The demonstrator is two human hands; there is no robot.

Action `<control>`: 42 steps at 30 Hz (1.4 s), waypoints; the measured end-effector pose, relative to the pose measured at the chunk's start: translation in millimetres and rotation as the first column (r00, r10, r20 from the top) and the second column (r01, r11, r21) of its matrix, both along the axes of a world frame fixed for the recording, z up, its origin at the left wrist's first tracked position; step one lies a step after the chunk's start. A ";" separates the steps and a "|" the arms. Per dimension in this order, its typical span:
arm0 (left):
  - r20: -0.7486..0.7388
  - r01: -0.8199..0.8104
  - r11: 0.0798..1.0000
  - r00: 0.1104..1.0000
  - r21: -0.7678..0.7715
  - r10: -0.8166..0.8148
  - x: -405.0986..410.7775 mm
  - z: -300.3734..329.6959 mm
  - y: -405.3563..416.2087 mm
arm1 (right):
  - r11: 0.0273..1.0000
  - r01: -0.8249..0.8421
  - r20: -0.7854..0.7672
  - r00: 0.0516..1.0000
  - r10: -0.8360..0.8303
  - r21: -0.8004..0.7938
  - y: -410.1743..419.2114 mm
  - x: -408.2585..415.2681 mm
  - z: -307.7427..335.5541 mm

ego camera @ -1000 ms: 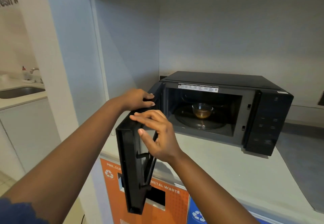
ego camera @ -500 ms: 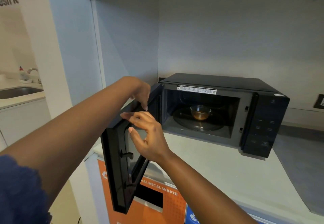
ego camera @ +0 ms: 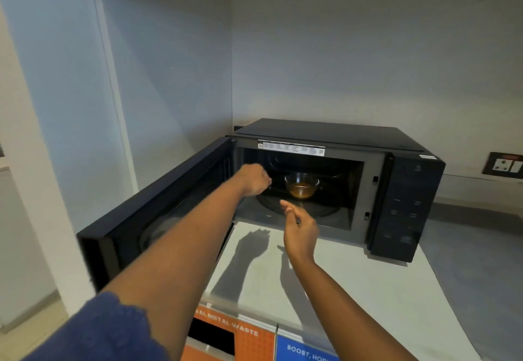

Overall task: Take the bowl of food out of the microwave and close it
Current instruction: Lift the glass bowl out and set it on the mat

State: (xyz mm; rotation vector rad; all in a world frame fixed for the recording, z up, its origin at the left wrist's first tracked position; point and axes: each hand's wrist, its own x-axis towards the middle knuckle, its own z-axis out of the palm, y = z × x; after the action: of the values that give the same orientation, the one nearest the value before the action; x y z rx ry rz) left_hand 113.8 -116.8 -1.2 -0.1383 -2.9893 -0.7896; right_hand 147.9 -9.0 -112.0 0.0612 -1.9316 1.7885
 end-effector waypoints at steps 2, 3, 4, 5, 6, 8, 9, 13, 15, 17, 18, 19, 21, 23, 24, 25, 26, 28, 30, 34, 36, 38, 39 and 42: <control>0.040 -0.105 0.943 0.994 0.314 0.098 -19.9 -31.1 0.5 | 0.999 0.032 0.036 0.999 -0.032 -0.009 15.2 -18.6 -9.3; 0.067 -0.170 0.877 0.985 0.450 0.157 -24.7 -45.0 -3.5 | 0.999 0.043 0.051 0.998 -0.042 -0.012 19.8 -22.3 -12.3; 0.097 -0.223 0.797 0.974 0.561 0.204 -36.8 -57.4 -3.2 | 0.998 0.061 0.067 0.996 -0.059 -0.020 27.2 -33.1 -15.2; 0.129 -0.264 0.712 0.962 0.651 0.239 -47.6 -68.4 -3.0 | 0.997 0.075 0.086 0.994 -0.072 -0.028 33.5 -42.1 -18.4; 0.161 -0.296 0.630 0.951 0.718 0.265 -57.0 -76.3 -2.4 | 0.995 0.087 0.103 0.991 -0.083 -0.039 39.3 -51.5 -20.6; 0.201 -0.328 0.497 0.935 0.803 0.291 -76.0 -89.7 0.7 | 0.992 0.107 0.135 0.986 -0.097 -0.063 50.0 -70.9 -24.3; 0.207 -0.329 0.455 0.932 0.828 0.298 -84.1 -95.2 2.5 | 0.991 0.114 0.144 0.984 -0.103 -0.071 54.6 -80.2 -26.3; 0.208 -0.319 0.347 0.924 0.882 0.320 -114.4 -111.0 9.8 | 0.984 0.155 0.208 0.969 -0.134 -0.091 70.2 -121.5 -34.8; 0.202 -0.309 0.316 0.922 0.897 0.330 -129.0 -116.0 12.5 | 0.979 0.180 0.238 0.959 -0.153 -0.098 75.5 -140.1 -37.3; 0.193 -0.301 0.286 0.916 0.910 0.351 -143.5 -120.0 15.7 | 0.972 0.205 0.257 0.951 -0.172 -0.110 79.1 -157.4 -39.8; 0.194 -0.300 0.266 0.912 0.916 0.360 -150.3 -122.1 17.6 | 0.970 0.214 0.268 0.947 -0.178 -0.112 80.6 -165.0 -40.9; 0.193 -0.295 0.248 0.910 0.923 0.366 -156.6 -124.3 19.1 | 0.968 0.220 0.275 0.944 -0.181 -0.118 82.1 -172.6 -42.9; 0.193 -0.290 0.229 0.910 0.929 0.366 -167.8 -129.6 21.9 | 0.965 0.226 0.279 0.943 -0.182 -0.133 85.2 -187.7 -48.1; 0.194 -0.284 0.219 0.913 0.933 0.360 -180.3 -136.1 24.8 | 0.962 0.236 0.292 0.938 -0.188 -0.138 89.2 -204.1 -51.6; 0.198 -0.282 0.205 0.915 0.937 0.353 -183.3 -138.1 25.6 | 0.961 0.237 0.298 0.936 -0.186 -0.144 90.6 -208.4 -51.0; 0.203 -0.281 0.190 0.916 0.941 0.347 -191.4 -142.9 30.1 | 0.960 0.237 0.303 0.935 -0.184 -0.148 93.6 -218.9 -54.5; 0.208 -0.277 0.170 0.917 0.946 0.340 -196.9 -145.6 33.0 | 0.960 0.240 0.312 0.932 -0.186 -0.144 95.5 -225.6 -54.7; 0.223 -0.274 0.123 0.921 0.954 0.319 -204.3 -148.0 39.7 | 0.962 0.241 0.352 0.918 -0.182 -0.129 97.8 -236.9 -53.5; 0.240 -0.281 0.093 0.919 0.955 0.312 -215.2 -153.7 48.2 | 0.965 0.233 0.400 0.901 -0.168 -0.119 101.1 -250.8 -53.9; 0.281 -0.307 0.032 0.904 0.951 0.322 -229.9 -157.4 59.2 | 0.959 0.104 0.469 0.883 0.034 -0.265 97.7 -266.4 -42.2; 0.286 -0.315 0.036 0.900 0.948 0.330 -234.6 -158.6 65.0 | 0.951 0.055 0.473 0.875 0.101 -0.304 92.6 -272.2 -36.4; 0.278 -0.310 0.051 0.904 0.949 0.325 -236.6 -157.6 68.0 | 0.950 0.015 0.461 0.877 0.138 -0.313 86.3 -274.0 -31.1; 0.274 -0.308 0.060 0.907 0.949 0.319 -237.6 -157.0 68.9 | 0.952 0.005 0.462 0.875 0.144 -0.307 84.6 -274.9 -29.9; 0.269 -0.308 0.094 0.917 0.947 0.293 -242.5 -154.4 71.7 | 0.967 -0.014 0.492 0.859 0.141 -0.253 86.1 -280.9 -31.1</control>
State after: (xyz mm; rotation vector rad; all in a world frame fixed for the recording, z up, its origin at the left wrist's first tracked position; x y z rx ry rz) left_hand -128.7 -45.1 -155.6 0.5333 -1.6621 -2.3865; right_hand -133.0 77.1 -143.2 -0.4700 -2.0477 2.2530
